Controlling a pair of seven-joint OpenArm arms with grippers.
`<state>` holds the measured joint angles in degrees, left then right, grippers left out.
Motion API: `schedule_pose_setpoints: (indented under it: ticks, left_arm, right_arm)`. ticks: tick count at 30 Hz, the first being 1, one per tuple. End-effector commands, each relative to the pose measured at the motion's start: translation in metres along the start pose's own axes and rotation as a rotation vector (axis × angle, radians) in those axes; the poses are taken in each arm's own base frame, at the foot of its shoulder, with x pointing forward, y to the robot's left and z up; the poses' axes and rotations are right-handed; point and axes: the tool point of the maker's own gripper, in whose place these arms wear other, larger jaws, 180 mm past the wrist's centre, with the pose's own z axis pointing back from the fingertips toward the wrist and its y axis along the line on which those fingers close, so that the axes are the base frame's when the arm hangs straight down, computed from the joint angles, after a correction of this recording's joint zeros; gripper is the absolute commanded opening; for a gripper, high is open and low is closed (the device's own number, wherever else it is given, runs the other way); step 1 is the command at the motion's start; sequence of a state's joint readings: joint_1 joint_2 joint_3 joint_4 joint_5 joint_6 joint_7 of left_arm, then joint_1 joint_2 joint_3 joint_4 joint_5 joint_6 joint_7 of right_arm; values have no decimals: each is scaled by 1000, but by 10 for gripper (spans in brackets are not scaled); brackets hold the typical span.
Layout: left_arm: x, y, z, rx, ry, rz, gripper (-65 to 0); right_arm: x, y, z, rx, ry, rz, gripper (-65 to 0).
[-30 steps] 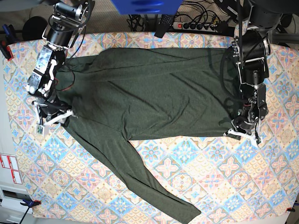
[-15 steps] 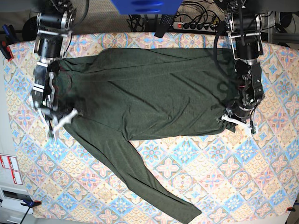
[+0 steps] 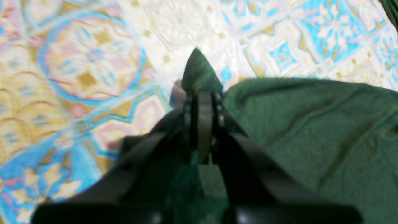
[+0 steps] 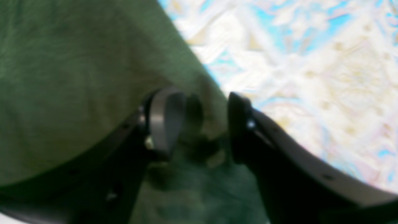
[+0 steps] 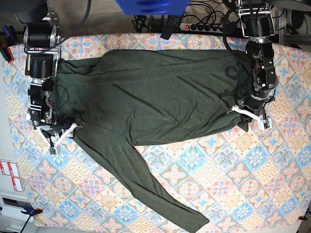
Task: Fold the T-shirt properly
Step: 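Grasp the shirt's side edges near the hem with both grippers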
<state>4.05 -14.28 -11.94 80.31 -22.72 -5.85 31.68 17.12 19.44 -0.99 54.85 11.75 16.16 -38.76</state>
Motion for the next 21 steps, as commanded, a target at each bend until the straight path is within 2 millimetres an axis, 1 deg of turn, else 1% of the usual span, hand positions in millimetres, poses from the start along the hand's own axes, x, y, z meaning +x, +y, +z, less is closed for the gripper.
schedule_pose_setpoints:
  ticks: [1, 3, 6, 7, 9, 11, 14, 17, 19, 21]
  left_arm:
    - [16, -2, 3, -12, -51, -7, -650]
    - [13, -2, 4, -11, -46, -9, -650]
    - [8, 1, 6, -6, -37, -10, -650]
    - [7, 1, 6, -6, -34, -9, -650]
    - [2, 3, 7, -3, -23, -10, -650]
    - [1, 2, 7, -4, -23, -8, -650]
    - [1, 2, 8, -4, -22, -8, -650]
    - [-4, 4, 9, -1, -13, -9, -650]
    - [-1, 2, 10, -5, -22, -13, -650]
    - [5, -1, 13, -11, -37, -18, -650]
  right_arm:
    - [22, -8, 3, -18, -44, 13, -339]
    - [30, -4, 0, -10, -46, 32, -317]
    - [19, 2, -7, 0, -4, 54, -312]
    - [20, 3, -7, 2, -9, 58, -312]
    - [23, 7, -9, 8, -28, 72, -312]
    - [36, 10, -9, 12, -53, 89, -312]
    - [30, 14, -13, 19, -30, 109, -312]
    - [32, 16, -19, 24, -28, 124, -312]
    - [26, 17, -23, 26, -17, 129, -312]
    - [24, 17, -27, 28, -16, 136, -312]
